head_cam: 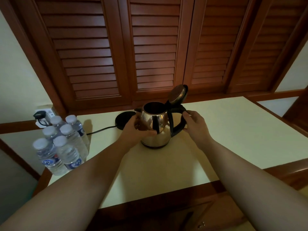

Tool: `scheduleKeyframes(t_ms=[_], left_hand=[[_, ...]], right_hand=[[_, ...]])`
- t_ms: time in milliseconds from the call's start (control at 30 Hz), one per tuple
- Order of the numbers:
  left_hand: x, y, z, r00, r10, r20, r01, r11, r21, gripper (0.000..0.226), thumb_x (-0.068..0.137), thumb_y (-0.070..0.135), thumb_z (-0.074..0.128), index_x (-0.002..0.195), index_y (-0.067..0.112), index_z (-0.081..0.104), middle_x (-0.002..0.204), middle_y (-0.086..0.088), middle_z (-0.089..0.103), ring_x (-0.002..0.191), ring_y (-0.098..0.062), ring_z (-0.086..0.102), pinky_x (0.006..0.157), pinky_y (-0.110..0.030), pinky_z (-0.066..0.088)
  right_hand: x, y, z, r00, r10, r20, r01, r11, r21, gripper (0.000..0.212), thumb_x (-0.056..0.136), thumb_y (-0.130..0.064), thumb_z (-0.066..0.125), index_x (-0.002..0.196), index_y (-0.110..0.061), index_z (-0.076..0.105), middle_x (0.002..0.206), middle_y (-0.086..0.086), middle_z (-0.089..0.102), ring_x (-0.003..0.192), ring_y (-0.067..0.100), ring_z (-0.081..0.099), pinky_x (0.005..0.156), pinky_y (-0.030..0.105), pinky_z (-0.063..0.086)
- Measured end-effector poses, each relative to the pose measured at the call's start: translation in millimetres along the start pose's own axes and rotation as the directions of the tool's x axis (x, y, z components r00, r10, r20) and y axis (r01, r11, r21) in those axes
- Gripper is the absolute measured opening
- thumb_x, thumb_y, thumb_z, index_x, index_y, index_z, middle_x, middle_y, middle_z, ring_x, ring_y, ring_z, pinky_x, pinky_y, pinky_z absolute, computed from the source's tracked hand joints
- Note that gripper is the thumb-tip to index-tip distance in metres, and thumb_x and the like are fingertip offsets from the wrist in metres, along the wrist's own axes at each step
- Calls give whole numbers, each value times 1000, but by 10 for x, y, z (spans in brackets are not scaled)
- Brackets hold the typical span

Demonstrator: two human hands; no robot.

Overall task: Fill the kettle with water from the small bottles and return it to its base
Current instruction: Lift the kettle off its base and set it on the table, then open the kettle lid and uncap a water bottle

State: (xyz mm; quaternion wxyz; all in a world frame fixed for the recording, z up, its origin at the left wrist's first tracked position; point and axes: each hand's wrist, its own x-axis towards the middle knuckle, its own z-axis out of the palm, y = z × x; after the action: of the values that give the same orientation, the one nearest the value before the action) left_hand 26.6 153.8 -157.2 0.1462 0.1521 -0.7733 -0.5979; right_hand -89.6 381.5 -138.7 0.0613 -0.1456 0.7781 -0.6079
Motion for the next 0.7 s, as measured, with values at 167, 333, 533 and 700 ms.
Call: scheduleKeyframes(t_ms=[167, 333, 533, 700], left_hand=[[47, -98, -24, 1000, -11, 15, 11, 1000, -26, 105, 60, 29, 100, 150, 32, 45, 142, 11, 59, 131, -12, 56, 105, -36, 53], [-45, -200, -45, 999, -8, 45, 8, 1000, 1, 109, 74, 17, 93, 161, 30, 29, 155, 9, 48, 142, -10, 45, 101, -19, 51], [-459, -389, -208, 990, -57, -132, 91, 959, 268, 98, 77, 34, 90, 157, 22, 36, 157, 1, 45, 144, -18, 44, 111, -34, 42], [-994, -537, -473, 982, 157, -103, -80, 847, 526, 53, 87, 26, 80, 135, 21, 61, 137, 5, 60, 123, -11, 58, 105, -25, 44]], right_hand=[[54, 78, 20, 1000, 8, 17, -8, 1000, -1, 61, 78, -72, 57, 126, -35, 58, 123, -7, 67, 115, 19, 66, 103, 49, 55], [-115, 132, 105, 1000, 19, -18, -20, 998, -66, 63, 90, -48, 74, 143, -26, 49, 131, -7, 62, 118, 14, 61, 95, 31, 50], [-656, 444, 321, 997, -30, -65, 10, 956, -294, 63, 87, -43, 78, 138, -18, 50, 124, -8, 53, 111, 14, 56, 85, 25, 46], [-948, 386, 732, 966, -205, 160, 251, 892, -376, 25, 88, -27, 78, 109, -24, 67, 103, -12, 61, 93, 0, 58, 76, 15, 43]])
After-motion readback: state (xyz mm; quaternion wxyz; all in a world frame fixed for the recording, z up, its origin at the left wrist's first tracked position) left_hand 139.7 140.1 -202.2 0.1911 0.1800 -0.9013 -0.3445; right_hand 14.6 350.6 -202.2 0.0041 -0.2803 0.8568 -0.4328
